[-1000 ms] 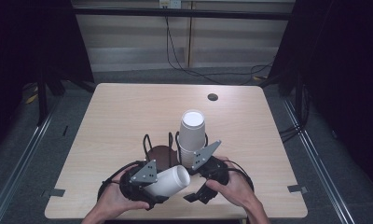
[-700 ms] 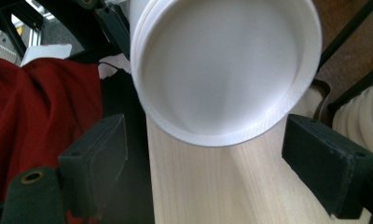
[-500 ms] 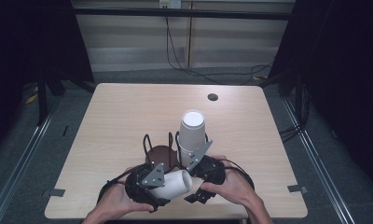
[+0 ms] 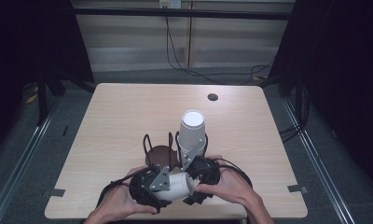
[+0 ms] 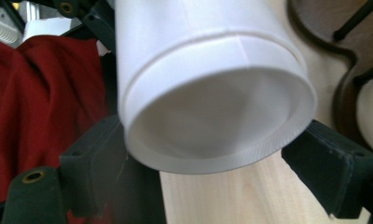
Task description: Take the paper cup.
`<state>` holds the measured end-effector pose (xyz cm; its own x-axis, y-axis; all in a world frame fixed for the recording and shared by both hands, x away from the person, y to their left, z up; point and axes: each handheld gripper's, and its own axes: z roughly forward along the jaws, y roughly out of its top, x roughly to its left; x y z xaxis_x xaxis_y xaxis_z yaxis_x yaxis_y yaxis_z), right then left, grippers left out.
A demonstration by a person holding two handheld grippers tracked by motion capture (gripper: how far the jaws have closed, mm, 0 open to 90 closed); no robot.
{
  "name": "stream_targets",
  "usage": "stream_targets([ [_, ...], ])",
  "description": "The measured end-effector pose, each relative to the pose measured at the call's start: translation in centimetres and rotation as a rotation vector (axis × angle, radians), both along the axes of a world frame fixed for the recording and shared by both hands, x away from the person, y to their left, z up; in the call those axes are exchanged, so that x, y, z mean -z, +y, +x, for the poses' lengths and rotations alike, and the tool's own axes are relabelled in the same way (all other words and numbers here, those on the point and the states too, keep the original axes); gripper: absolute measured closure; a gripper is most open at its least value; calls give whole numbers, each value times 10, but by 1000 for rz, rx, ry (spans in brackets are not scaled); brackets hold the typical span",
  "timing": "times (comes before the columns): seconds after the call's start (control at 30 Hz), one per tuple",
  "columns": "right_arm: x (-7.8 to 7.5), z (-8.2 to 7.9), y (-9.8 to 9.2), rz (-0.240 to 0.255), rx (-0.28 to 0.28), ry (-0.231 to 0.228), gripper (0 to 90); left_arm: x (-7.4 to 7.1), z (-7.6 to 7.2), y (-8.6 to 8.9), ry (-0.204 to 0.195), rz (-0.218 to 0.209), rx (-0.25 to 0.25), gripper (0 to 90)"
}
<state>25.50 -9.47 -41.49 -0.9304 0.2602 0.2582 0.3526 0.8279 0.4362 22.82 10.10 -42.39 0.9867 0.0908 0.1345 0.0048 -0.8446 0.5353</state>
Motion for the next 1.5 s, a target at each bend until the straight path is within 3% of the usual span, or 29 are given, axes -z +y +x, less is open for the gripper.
stream_targets([
  [0.13, 1, 1, 2, -15, -3, 33, 146, 1, -1, -2, 3, 23, 14, 206],
  [0.37, 3, 3, 2, 26, 5, 53, 167, 0, -5, -5, -12, 15, 21, 207],
  [0.57, 4, 6, 5, 53, -23, 70, 173, 1, -7, -8, -8, 14, 41, 207],
  [0.9, 4, 6, 6, 46, -28, 98, 206, 3, -7, -9, -8, 19, 42, 206],
  [1.37, 9, 7, 5, 83, -35, 124, 243, 3, -7, -5, 23, -19, 46, 185],
  [1.5, 6, 7, 4, 89, -28, 121, 246, 2, -5, -4, 11, -43, 51, 164],
])
